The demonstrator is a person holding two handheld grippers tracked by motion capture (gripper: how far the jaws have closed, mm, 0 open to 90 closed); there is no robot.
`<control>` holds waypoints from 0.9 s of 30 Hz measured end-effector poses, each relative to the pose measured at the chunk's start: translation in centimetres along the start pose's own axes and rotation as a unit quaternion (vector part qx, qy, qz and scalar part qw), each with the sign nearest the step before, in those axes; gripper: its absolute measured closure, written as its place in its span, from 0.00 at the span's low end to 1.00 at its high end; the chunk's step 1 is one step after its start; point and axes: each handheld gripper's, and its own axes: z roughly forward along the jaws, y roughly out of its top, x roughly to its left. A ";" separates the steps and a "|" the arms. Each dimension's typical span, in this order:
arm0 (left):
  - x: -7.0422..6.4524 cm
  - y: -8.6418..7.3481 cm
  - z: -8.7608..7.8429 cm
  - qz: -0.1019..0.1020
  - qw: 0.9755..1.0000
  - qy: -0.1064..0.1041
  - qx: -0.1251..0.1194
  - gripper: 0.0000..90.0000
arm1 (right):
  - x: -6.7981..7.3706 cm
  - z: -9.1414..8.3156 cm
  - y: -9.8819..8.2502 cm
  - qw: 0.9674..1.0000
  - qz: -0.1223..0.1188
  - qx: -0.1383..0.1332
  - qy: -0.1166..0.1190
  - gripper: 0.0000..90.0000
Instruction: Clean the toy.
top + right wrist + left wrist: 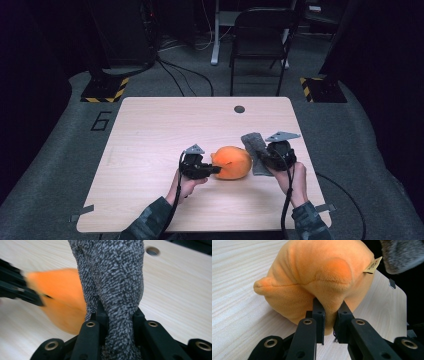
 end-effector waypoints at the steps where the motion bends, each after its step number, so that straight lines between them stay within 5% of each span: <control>1: 0.0 0.0 0.0 -0.001 1.000 -0.001 0.001 0.90 | 0.4 -0.1 0.3 1.000 -0.010 0.000 0.005 0.84; 6: 0.0 0.0 0.1 0.007 1.000 0.000 0.002 0.90 | 3.2 1.3 1.8 0.999 -0.044 0.007 0.018 0.84; 13: 0.0 -0.3 0.4 0.005 1.000 0.002 0.001 0.88 | 3.0 4.7 1.7 0.998 -0.038 0.051 0.023 0.85; 20: -0.4 -0.4 0.5 0.041 0.999 0.023 -0.007 0.63 | 2.3 5.4 1.5 0.998 -0.019 0.059 0.026 0.85; 21: -0.7 -0.5 0.5 0.070 0.996 0.045 -0.011 0.56 | 2.1 5.5 1.5 0.998 -0.023 0.058 0.029 0.85; 23: -0.9 -0.6 0.5 0.079 0.995 0.051 -0.012 0.46 | 2.1 5.5 1.5 0.998 -0.014 0.060 0.028 0.85; 24: -1.3 -1.0 0.5 0.110 0.991 0.071 -0.016 0.43 | 2.0 5.6 1.5 0.998 -0.018 0.059 0.029 0.85; 25: -1.3 -1.0 0.5 0.110 0.991 0.071 -0.016 0.41 | 2.0 5.6 1.5 0.998 -0.018 0.059 0.029 0.85; 27: -1.7 -1.4 0.6 0.151 0.984 0.096 -0.016 0.35 | 1.8 5.6 1.5 0.998 -0.021 0.058 0.032 0.85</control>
